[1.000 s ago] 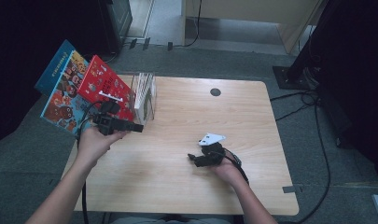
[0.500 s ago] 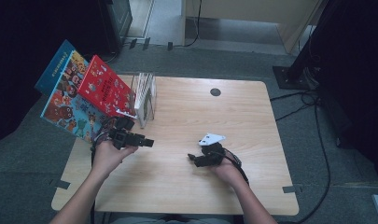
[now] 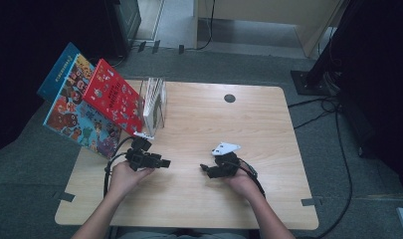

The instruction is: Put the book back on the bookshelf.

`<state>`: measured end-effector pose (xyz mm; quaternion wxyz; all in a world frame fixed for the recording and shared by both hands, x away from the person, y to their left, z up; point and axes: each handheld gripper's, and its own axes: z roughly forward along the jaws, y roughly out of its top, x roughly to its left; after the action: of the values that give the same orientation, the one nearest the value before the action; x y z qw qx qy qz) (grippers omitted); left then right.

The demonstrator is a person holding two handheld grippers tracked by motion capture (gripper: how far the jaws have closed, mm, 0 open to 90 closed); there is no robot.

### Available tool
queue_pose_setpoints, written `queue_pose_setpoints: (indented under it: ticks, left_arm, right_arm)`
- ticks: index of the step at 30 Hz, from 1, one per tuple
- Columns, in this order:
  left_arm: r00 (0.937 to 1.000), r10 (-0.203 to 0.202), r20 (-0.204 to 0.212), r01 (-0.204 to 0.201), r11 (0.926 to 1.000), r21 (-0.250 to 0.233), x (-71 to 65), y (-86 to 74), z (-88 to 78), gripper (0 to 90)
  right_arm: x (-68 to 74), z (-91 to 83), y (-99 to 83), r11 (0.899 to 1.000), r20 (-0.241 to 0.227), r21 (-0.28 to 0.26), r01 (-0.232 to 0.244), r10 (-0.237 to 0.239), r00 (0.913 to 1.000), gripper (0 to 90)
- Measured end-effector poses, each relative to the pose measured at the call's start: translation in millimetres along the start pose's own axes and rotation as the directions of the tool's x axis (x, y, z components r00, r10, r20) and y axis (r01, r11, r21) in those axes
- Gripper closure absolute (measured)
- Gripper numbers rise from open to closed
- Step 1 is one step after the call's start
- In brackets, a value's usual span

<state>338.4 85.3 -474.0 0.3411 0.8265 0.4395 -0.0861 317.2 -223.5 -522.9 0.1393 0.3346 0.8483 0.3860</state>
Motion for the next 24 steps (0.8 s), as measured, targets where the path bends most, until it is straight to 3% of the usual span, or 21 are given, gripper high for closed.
queue_pose_setpoints:
  ticks: [15,24]
  left_arm:
    - [0.9996,0.021,-0.020,-0.021,0.9995,0.024,3.4,-12.0,18.2,42.3]
    - [0.9997,0.020,0.017,-0.019,0.9997,-0.012,3.3,-18.0,19.5,42.2]
  right_arm:
    - [0.0,0.0,0.0,1.000,0.000,0.001,0.001,-0.001,1.0000,23.8]
    - [2.2,-0.1,-0.2,1.000,0.009,0.001,-0.007,0.007,0.9999,22.9]
